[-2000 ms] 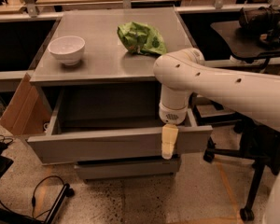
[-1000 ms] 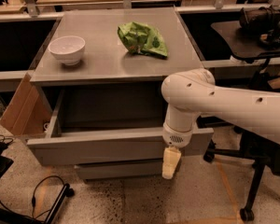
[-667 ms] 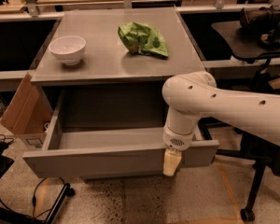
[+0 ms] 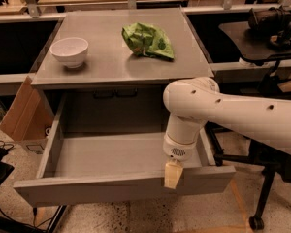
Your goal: Open top drawer
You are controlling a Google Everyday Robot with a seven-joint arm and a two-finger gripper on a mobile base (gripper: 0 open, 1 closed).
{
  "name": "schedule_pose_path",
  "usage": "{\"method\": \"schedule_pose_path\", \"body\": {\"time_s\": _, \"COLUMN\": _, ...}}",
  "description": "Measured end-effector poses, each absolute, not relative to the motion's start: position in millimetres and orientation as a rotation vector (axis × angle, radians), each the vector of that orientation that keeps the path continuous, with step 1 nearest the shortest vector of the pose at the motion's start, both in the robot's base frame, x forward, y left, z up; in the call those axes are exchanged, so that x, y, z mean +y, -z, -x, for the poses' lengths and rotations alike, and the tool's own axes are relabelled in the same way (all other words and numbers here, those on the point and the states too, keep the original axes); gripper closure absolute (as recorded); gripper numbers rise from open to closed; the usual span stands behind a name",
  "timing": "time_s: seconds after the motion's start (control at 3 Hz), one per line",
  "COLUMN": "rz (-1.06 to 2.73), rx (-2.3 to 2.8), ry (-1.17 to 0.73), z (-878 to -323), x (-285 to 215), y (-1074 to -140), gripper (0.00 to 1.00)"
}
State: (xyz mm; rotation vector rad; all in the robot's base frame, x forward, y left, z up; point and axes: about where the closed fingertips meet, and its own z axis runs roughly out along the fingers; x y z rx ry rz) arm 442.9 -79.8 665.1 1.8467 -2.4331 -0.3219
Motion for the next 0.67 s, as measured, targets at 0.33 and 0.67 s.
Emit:
{"method": "schedule_pose_path", "body": {"time_s": 0.33, "rz": -1.847, "rx": -2.433, "ry": 0.322, "z": -442.9, "x": -79.8, "y": -665.1, "gripper": 0.37}}
{"method": "schedule_pose_path", "body": {"time_s": 0.67, "rz": -1.846, "rx": -2.431, "ry": 0.322, "z": -442.2, "x": -79.9, "y": -664.6, "gripper": 0.13}}
